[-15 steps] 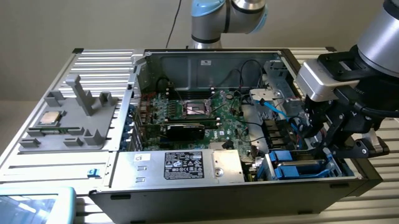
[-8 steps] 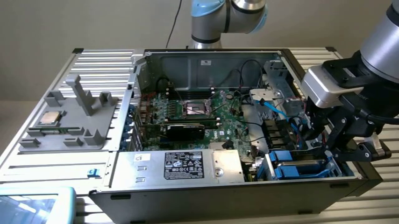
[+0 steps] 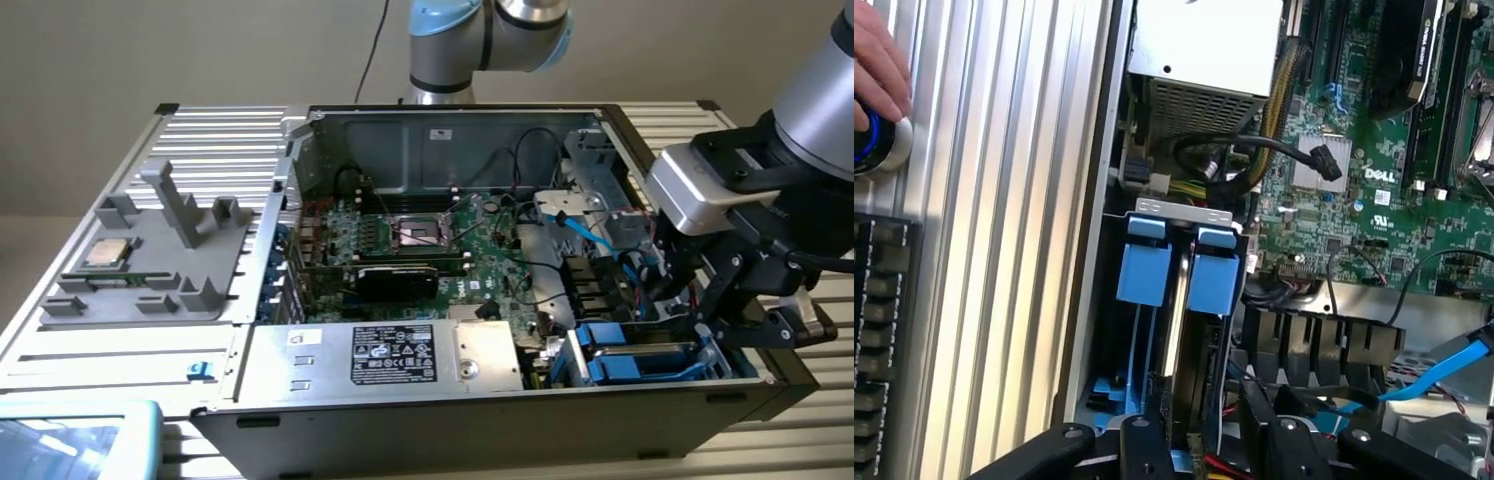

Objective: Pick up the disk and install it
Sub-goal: 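Insert the first disk wire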

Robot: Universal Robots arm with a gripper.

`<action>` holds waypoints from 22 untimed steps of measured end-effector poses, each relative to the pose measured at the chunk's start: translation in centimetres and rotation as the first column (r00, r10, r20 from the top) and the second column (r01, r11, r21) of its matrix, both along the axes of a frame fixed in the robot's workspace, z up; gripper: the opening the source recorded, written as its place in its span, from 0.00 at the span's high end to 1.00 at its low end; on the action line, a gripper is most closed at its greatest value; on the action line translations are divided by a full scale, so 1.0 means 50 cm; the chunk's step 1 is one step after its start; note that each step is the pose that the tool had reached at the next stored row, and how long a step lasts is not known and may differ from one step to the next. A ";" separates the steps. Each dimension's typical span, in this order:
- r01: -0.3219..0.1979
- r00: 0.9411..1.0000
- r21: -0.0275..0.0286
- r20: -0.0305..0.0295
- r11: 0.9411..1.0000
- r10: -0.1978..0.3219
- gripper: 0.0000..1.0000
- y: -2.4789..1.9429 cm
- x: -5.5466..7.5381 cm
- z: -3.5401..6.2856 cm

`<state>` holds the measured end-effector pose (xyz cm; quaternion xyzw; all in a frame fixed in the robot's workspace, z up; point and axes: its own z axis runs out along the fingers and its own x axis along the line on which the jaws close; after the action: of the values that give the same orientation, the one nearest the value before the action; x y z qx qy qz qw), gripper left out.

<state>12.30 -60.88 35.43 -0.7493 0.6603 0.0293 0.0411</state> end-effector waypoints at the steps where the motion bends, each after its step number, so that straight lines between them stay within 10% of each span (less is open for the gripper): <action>1: 0.000 1.000 0.005 0.000 1.000 0.000 0.60 -0.0020 0.000 0.000; 13: -0.016 1.000 0.019 -0.002 1.000 0.016 0.60 -0.0162 0.014 -0.014; 22: -0.121 0.993 0.024 -0.003 0.992 0.122 0.60 -0.0163 0.025 -0.025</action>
<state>13.55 -61.69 34.19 -0.7875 0.6131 0.0416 0.0468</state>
